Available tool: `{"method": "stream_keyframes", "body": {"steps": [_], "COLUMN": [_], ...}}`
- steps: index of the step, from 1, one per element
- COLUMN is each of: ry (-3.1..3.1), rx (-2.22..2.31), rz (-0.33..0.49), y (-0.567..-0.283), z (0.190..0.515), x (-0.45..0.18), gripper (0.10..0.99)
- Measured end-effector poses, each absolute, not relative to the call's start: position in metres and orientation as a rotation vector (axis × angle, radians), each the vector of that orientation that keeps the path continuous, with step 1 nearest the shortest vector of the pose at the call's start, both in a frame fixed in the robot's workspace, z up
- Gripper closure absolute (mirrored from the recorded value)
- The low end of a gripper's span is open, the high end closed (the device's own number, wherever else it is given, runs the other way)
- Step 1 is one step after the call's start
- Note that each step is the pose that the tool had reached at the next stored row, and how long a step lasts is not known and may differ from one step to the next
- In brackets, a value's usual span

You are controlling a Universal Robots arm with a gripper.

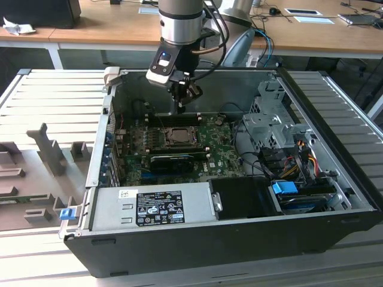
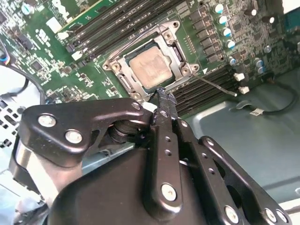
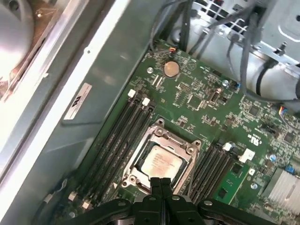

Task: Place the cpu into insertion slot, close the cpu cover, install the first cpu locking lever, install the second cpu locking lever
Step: 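Install the first cpu locking lever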

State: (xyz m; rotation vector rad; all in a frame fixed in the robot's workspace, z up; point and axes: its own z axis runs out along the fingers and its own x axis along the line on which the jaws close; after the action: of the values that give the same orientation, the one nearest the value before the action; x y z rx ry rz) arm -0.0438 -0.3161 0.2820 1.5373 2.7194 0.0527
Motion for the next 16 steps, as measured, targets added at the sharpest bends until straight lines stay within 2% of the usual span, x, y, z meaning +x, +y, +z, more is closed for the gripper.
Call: {"method": "stream_keyframes", "body": {"steps": [16], "ry": [2.968], "rx": [0.990], "rz": [0.051], "y": [-0.3160], "z": [0.2810], "x": [-0.0438], "gripper": [0.980]}}
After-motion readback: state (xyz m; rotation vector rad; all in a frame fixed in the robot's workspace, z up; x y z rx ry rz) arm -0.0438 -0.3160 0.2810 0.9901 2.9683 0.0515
